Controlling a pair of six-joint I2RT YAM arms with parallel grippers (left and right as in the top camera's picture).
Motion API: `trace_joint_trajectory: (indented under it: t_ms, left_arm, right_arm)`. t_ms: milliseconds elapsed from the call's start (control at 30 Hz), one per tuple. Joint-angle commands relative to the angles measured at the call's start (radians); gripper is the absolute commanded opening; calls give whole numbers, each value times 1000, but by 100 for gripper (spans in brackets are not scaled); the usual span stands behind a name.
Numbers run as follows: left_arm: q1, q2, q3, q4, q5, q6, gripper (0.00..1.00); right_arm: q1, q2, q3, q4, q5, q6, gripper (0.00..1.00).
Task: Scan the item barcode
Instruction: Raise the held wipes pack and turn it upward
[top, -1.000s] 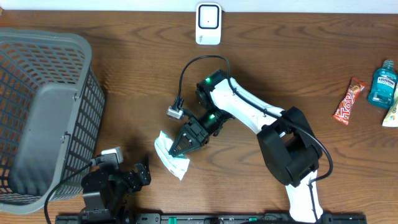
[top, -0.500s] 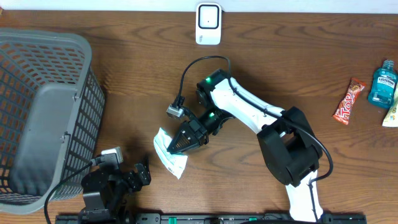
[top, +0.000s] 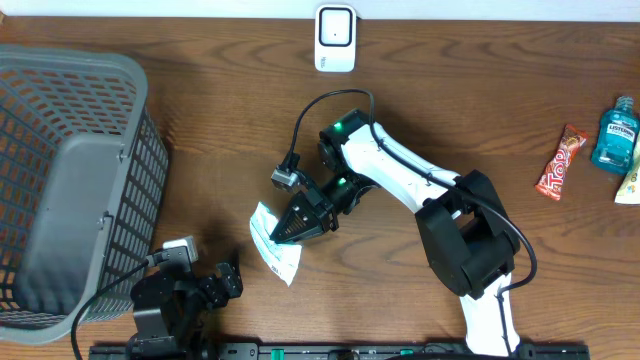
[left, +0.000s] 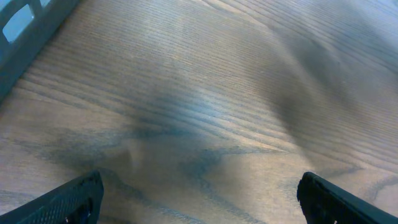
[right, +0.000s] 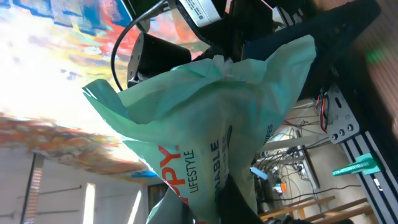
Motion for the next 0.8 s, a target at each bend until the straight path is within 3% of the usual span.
trace_joint_trajectory:
  t_ms: [0, 200, 367, 467, 633, 767]
  left_arm:
    - [4, -3, -6, -69, 0, -2, 98]
    - [4, -3, -6, -69, 0, -2, 98]
    - [4, -3, -6, -69, 0, -2, 98]
    - [4, -3, -6, -69, 0, -2, 98]
    - [4, -3, -6, -69, 0, -2, 98]
    - [4, -3, -6, -69, 0, -2, 98]
  right_arm:
    - [-6, -25, -1, 0, -32, 25, 1]
    - [-6, -25, -1, 20, 20, -79, 1]
    - [-22, -25, -1, 147, 169, -77, 1]
    - [-35, -25, -1, 243, 256, 10, 1]
    - [-34, -25, -1, 531, 568, 307, 1]
    - [-46, -25, 7, 684, 691, 400, 1]
